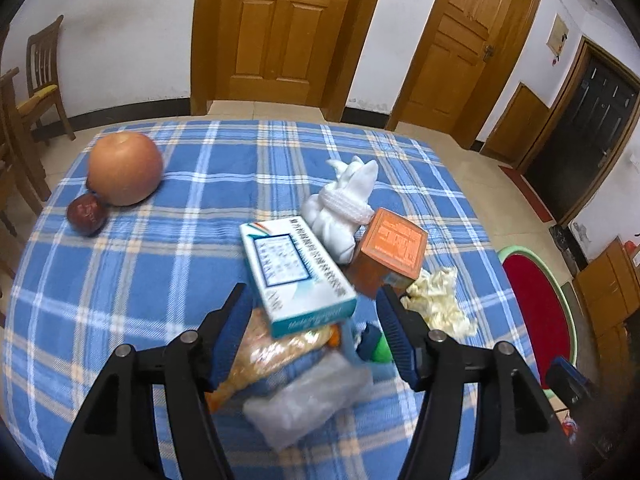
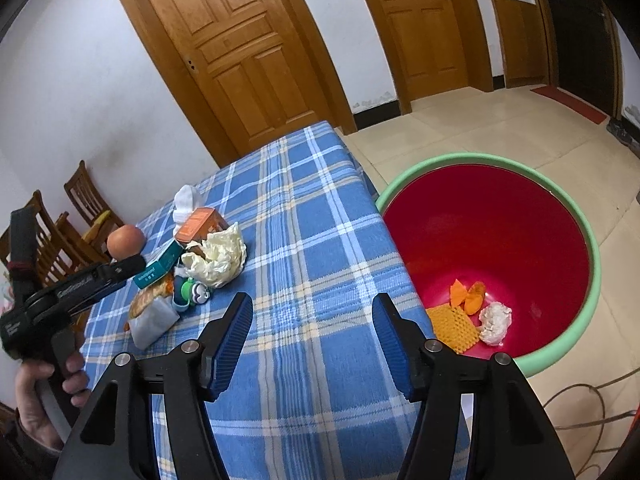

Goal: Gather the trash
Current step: 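Grasp the medicine box with the left tool while the right tool grasps crumpled paper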

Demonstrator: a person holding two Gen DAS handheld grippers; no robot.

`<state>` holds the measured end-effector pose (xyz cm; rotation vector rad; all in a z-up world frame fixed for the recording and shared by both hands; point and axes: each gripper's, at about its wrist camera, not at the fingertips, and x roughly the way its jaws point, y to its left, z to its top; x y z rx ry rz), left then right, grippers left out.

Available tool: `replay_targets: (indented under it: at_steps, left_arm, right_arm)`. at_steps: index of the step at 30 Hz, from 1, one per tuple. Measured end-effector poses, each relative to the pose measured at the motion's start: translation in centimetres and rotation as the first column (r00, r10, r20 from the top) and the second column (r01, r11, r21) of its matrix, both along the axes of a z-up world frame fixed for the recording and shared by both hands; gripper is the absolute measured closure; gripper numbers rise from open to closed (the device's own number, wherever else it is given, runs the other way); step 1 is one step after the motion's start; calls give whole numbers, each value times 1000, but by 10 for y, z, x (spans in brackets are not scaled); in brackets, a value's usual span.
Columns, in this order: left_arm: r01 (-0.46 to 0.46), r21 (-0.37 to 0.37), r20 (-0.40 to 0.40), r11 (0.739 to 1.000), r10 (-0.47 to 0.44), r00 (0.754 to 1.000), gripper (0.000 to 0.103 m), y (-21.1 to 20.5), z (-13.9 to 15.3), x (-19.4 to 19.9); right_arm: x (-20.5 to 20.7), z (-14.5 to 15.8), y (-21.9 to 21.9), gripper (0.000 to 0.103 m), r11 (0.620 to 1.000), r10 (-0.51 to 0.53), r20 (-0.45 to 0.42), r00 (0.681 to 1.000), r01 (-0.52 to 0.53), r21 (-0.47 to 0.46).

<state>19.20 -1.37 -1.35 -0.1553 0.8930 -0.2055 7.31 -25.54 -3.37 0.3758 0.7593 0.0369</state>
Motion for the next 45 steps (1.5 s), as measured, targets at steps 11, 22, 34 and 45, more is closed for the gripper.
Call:
replay_targets:
  at_steps: [11,22,34,45]
  left_arm:
    - [-22,19,-23,1000,22,999,42,0,-20,21]
    - [-51,-72,31,996,54,998,43,29,-6,-5]
    - [-77,-106,95,991,87,992,43,57,10,-49]
    - [-87,-106,109,991,98,989,43,66,9,-58]
  right_arm:
    - [22,1,14,33,998,61,-13,998,-61,-32]
    - [46,-2,41,33,990,136,-45,990,-137,-29]
    - [75,-13,73,33,986,165,-83,983,-166,1]
    - [93,-23,90,44,986,163,-83,983,-164,-4]
